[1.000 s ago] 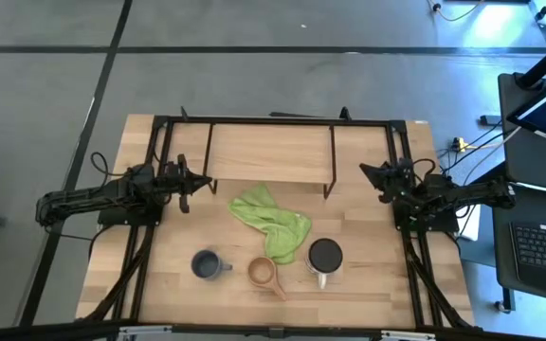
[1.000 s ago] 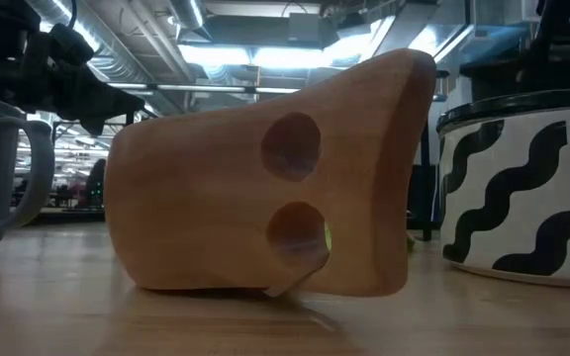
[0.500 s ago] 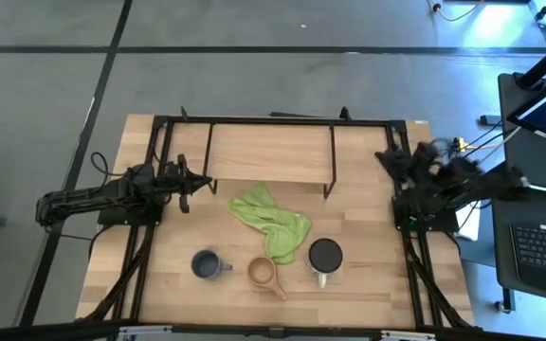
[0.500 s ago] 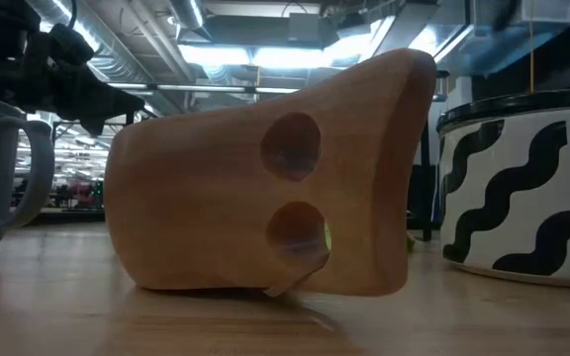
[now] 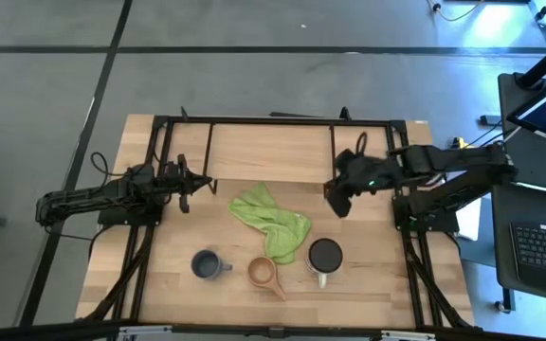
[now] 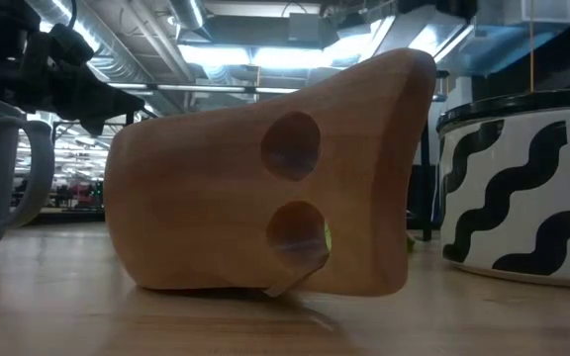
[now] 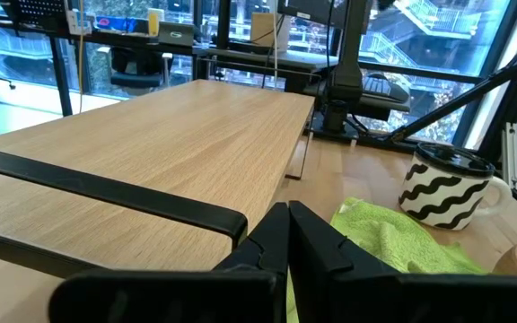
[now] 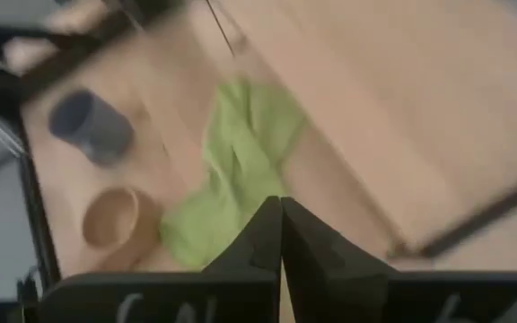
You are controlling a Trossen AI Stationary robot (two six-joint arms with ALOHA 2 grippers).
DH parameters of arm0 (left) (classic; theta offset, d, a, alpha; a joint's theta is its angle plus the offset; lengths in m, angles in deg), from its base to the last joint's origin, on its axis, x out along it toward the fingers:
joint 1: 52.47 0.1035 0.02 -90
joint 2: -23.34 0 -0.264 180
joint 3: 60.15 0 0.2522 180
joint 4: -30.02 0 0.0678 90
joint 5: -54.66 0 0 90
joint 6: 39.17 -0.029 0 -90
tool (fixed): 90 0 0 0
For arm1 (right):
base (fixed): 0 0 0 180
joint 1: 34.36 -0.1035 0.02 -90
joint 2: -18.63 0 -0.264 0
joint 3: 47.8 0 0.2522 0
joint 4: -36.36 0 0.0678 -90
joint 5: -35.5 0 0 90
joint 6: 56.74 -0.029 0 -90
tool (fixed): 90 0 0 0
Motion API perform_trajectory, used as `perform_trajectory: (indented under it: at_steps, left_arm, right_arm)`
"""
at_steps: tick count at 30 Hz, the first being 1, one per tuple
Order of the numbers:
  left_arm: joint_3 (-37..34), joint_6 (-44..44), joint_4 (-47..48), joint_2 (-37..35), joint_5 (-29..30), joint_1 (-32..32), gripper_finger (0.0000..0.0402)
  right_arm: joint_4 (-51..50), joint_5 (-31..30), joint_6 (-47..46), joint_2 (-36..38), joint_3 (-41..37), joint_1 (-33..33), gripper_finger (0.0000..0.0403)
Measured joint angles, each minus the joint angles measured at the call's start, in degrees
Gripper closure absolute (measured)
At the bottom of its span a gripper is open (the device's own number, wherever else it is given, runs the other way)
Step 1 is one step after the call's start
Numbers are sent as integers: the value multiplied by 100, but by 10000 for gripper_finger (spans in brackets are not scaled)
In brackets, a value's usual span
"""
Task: Stack small to large cups/mugs on shelf
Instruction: Put the black mug on the shelf
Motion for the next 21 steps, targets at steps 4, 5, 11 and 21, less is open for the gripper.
perform_trajectory:
  at_steps: [4, 5, 11, 21]
  left_arm:
    - [0, 0, -2, 0, 0, 0, 401]
    - [2, 0, -2, 0, 0, 0, 401]
    - [-2, 0, -63, 0, -4, 0, 401]
    - [-2, 0, -61, -1, -2, 0, 401]
  right_arm:
    - [-425, 356, -118, -534, 1005, -533, 395]
    - [-430, 447, -90, -644, 1216, -651, 395]
    - [-516, 481, 521, -1041, 1956, -1093, 395]
    - [-582, -809, 1958, -1133, 1855, -1003, 395]
